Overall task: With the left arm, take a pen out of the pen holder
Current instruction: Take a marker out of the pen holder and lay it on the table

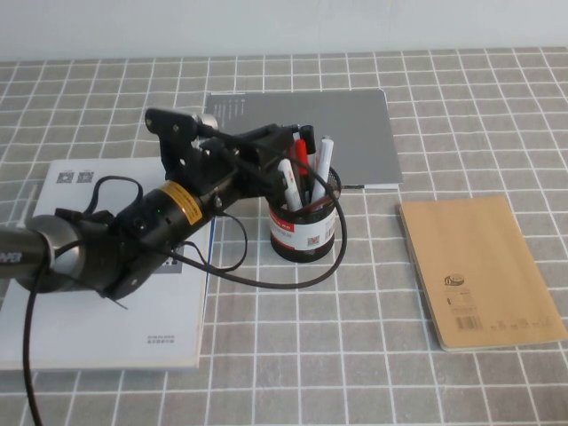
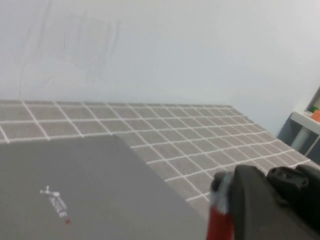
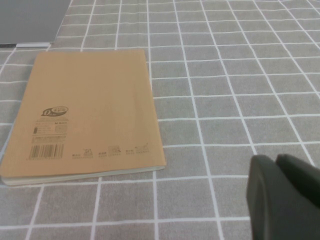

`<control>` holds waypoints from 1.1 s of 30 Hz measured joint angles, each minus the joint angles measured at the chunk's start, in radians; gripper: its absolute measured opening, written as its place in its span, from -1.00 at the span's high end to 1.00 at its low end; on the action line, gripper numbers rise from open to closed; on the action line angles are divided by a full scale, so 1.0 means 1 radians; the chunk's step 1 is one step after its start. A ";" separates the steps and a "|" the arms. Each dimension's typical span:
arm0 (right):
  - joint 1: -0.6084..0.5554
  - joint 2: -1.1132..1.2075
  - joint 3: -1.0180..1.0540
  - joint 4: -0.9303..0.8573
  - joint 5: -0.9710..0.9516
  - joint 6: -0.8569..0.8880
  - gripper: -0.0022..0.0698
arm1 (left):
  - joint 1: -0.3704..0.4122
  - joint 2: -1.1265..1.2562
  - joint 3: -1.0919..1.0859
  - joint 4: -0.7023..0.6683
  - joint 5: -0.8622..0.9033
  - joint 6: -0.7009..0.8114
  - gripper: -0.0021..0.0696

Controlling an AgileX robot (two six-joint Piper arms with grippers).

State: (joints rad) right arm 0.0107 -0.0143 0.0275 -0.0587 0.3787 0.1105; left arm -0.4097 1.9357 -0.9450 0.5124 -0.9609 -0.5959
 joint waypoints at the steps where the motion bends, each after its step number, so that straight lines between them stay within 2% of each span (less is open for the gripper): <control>1: 0.000 0.000 0.000 0.000 0.000 0.000 0.97 | 0.000 -0.011 0.000 0.002 0.000 0.000 0.63; 9: 0.000 0.000 0.000 0.000 0.000 0.000 0.97 | 0.000 -0.103 0.000 0.058 0.029 0.000 0.64; 17: 0.000 0.000 0.000 0.000 0.000 0.000 0.97 | 0.000 -0.279 0.000 0.203 0.221 -0.042 0.64; 20: 0.000 0.000 0.000 0.000 0.000 0.000 0.97 | 0.000 -0.380 -0.025 0.306 0.358 -0.127 0.64; 23: 0.000 0.000 0.000 0.000 0.000 0.000 0.97 | 0.000 -0.481 -0.065 0.438 0.494 -0.296 0.64; 25: 0.000 0.000 0.000 0.000 0.000 0.000 0.97 | 0.000 -0.552 -0.095 0.589 0.583 -0.511 0.64; 28: 0.000 0.000 0.000 0.000 0.000 0.000 0.97 | 0.000 -0.640 -0.109 0.767 0.598 -0.800 0.64; 30: 0.000 0.000 0.000 0.000 0.000 0.000 0.97 | 0.000 -0.677 -0.104 0.817 0.586 -0.866 0.64; 33: 0.000 0.000 0.000 0.000 0.000 0.000 0.97 | 0.000 -0.707 -0.060 0.792 0.583 -0.863 0.64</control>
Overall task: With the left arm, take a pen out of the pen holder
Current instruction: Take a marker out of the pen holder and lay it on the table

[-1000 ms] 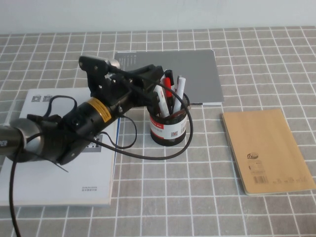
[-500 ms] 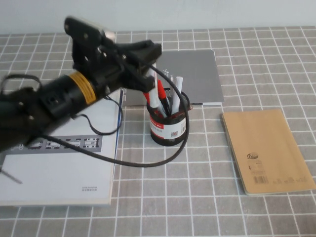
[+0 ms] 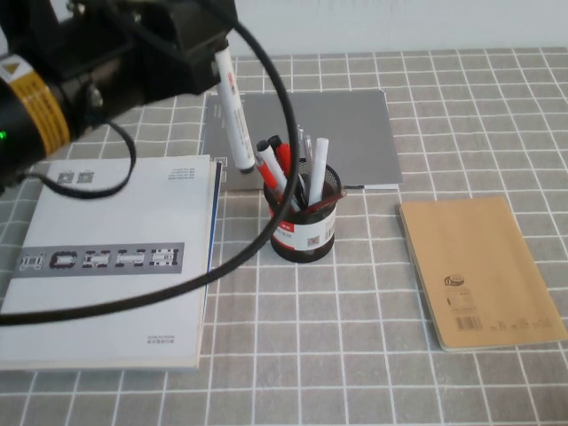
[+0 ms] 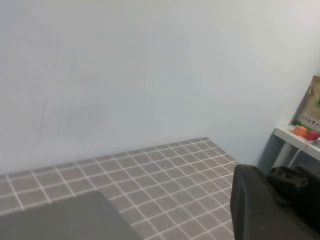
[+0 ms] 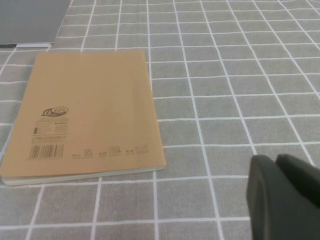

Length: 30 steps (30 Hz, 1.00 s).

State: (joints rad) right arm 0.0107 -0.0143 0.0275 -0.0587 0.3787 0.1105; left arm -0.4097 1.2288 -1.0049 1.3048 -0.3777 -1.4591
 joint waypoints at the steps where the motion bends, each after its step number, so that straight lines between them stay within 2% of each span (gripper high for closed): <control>1: 0.000 0.000 0.000 0.000 0.000 0.000 0.97 | 0.000 -0.002 0.020 -0.036 0.000 0.026 0.64; 3: 0.000 0.000 0.000 0.000 0.000 0.000 0.97 | 0.000 -0.002 0.059 -0.125 0.013 0.116 0.64; 5: 0.000 0.000 0.000 0.000 0.000 0.000 0.97 | -0.005 -0.002 0.096 -0.275 0.051 0.246 0.64; 8: 0.000 0.000 0.000 0.000 0.000 0.000 0.97 | -0.047 -0.008 0.128 -0.613 0.225 0.600 0.64; 14: 0.000 0.000 0.000 0.000 0.000 0.000 0.97 | -0.119 -0.011 0.126 -1.675 0.620 1.771 0.64; 16: 0.000 0.000 0.000 0.000 0.000 0.000 0.97 | -0.119 -0.002 0.126 -1.957 0.730 2.027 0.64; 19: 0.000 0.000 0.000 0.000 0.000 0.000 0.97 | -0.111 0.023 0.126 -2.126 0.832 2.125 0.64; 25: 0.000 0.000 0.000 0.000 0.000 0.000 0.97 | -0.052 0.141 0.126 -2.174 0.962 2.073 0.64; 30: 0.000 0.000 0.000 0.000 0.000 0.000 0.97 | -0.008 0.256 0.121 -2.216 0.973 2.032 0.64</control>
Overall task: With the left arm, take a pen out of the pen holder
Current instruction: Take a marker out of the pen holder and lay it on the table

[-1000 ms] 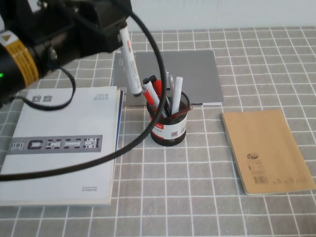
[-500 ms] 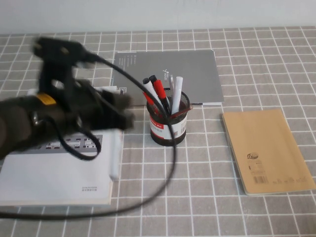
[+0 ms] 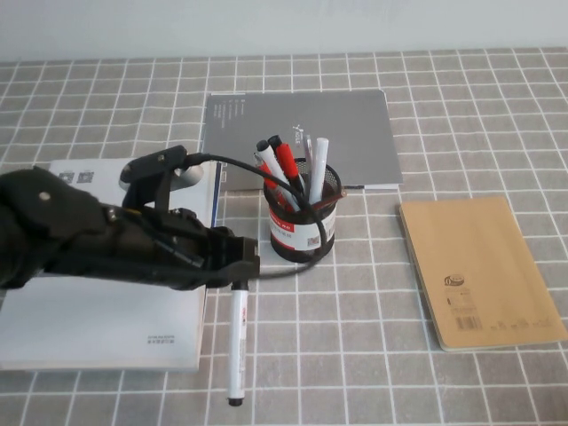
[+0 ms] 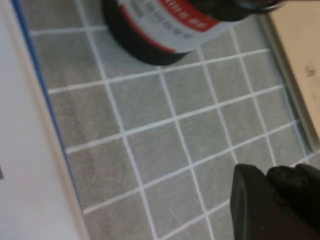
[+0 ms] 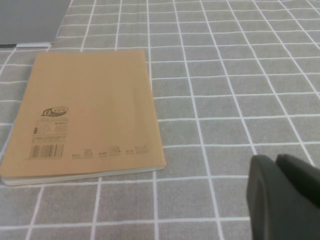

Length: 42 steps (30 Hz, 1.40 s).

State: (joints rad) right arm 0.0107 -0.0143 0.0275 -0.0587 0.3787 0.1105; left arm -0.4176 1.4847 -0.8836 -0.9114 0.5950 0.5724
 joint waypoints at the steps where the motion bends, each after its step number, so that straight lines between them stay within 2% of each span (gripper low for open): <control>1: 0.000 0.000 0.000 0.000 0.000 0.000 0.97 | 0.006 0.023 -0.010 -0.009 0.002 -0.001 0.64; 13: 0.000 0.000 0.000 0.000 0.000 0.000 0.97 | 0.038 0.255 -0.145 -0.043 0.043 -0.016 0.64; 25: 0.000 0.000 0.000 0.000 0.000 0.000 0.97 | 0.038 0.335 -0.154 -0.042 0.050 -0.022 0.64; 27: 0.000 0.000 0.000 0.000 0.000 0.000 0.97 | 0.038 0.337 -0.158 -0.039 0.053 -0.022 0.60; 32: 0.000 0.000 0.000 0.000 0.000 0.000 0.97 | 0.038 0.341 -0.160 -0.036 0.057 -0.022 0.29; 34: 0.000 0.000 0.000 0.000 0.000 0.000 0.97 | 0.038 0.341 -0.161 -0.036 0.057 -0.022 0.23; 42: 0.000 0.000 0.000 0.000 0.000 0.000 0.97 | 0.036 0.313 -0.159 0.015 0.029 -0.029 0.19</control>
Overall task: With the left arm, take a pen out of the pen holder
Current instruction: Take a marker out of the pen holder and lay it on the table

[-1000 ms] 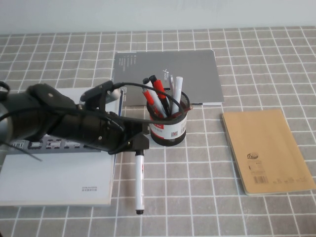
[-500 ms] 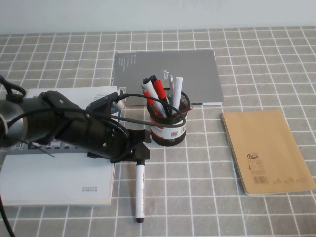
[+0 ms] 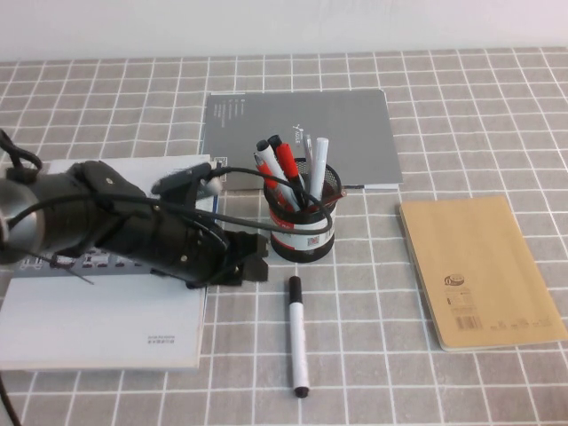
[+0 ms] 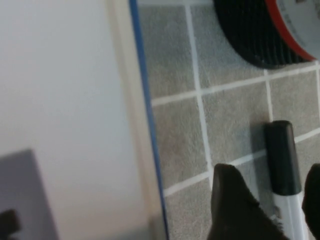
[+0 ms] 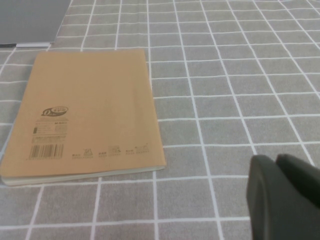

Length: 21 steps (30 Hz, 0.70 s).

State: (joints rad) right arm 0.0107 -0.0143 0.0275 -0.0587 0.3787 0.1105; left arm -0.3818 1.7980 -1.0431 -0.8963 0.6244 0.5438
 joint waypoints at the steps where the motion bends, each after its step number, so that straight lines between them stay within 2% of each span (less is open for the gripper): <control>1: 0.000 0.000 0.000 0.000 0.000 0.000 0.97 | -0.002 -0.015 0.000 0.020 -0.013 -0.007 0.19; 4: 0.000 0.000 0.000 0.000 0.000 0.000 0.97 | -0.022 -0.113 0.001 0.120 -0.064 -0.026 0.19; 8: 0.000 0.000 0.000 0.000 0.000 0.000 0.97 | -0.080 -0.289 0.034 0.341 -0.188 -0.118 0.24; 10: 0.000 0.000 0.000 0.000 0.000 0.000 0.97 | -0.106 -0.378 0.075 0.435 -0.249 -0.173 0.39; 13: 0.000 0.000 0.000 0.000 0.000 0.000 0.97 | -0.136 -0.526 0.168 0.557 -0.349 -0.262 0.76; 14: 0.000 0.000 0.000 0.000 0.000 0.000 0.97 | -0.142 -0.576 0.210 0.600 -0.373 -0.295 0.82; 17: 0.000 0.000 0.000 0.000 0.000 0.000 0.97 | -0.150 -0.710 0.340 0.721 -0.426 -0.397 0.91; 21: 0.000 0.000 0.000 0.000 0.000 0.000 0.97 | -0.154 -0.871 0.471 0.788 -0.428 -0.490 0.93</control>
State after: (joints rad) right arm 0.0107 -0.0143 0.0275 -0.0587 0.3787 0.1105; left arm -0.5360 0.9270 -0.5724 -0.1081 0.1964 0.0538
